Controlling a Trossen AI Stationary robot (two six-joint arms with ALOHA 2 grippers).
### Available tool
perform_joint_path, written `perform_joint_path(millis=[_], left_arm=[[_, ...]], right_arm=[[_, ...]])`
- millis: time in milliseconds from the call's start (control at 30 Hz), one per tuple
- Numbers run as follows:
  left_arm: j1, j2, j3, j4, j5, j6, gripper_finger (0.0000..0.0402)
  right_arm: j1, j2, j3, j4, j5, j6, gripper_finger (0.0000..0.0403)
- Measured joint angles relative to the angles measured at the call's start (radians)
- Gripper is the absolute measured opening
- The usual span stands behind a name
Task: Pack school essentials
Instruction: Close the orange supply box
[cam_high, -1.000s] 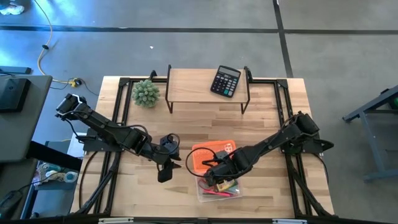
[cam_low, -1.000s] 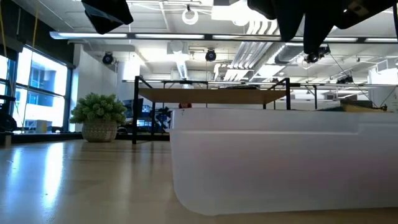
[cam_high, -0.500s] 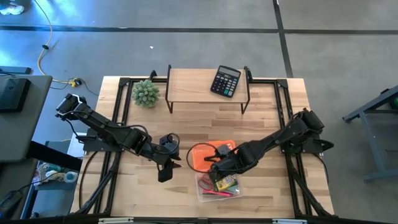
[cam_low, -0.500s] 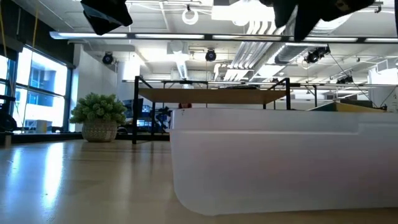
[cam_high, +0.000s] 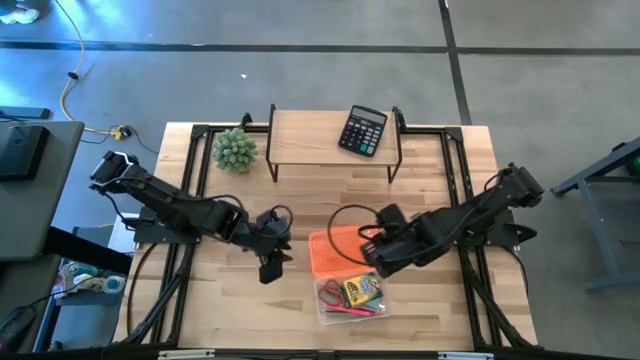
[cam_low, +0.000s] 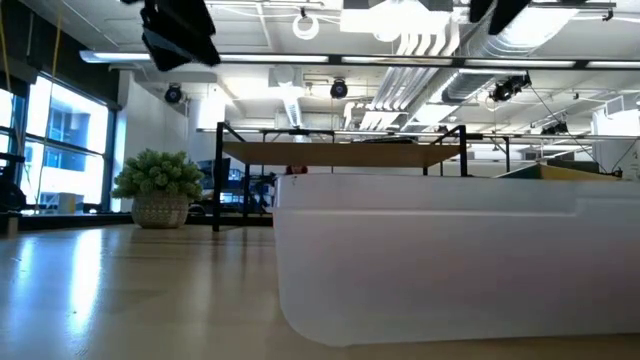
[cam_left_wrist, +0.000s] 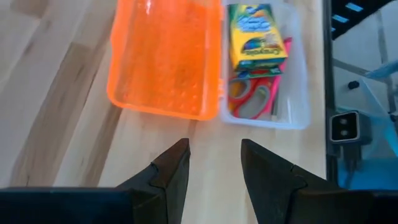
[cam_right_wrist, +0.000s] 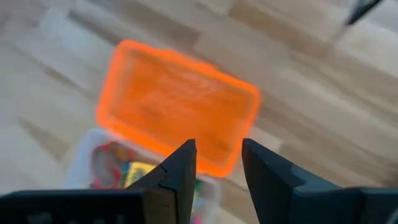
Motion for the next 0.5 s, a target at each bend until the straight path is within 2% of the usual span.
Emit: perform_joint_path(millis=[100,233,500], left_arm=[[0.031,0.000,-0.039,0.012,0.029,-0.024,0.0133],[0.061,0.000,-0.083,0.018,0.053,-0.058,0.0133],[0.119,0.000,-0.170,0.134,0.066,-0.145,0.0133]], right_arm=[[0.011,-0.036,-0.028,-0.070,0.036,0.051,0.0122],[0.013,-0.113,-0.149,-0.049,0.039,0.081,0.0122],[-0.053,-0.338,-0.499,0.277,-0.022,0.057,0.0122]])
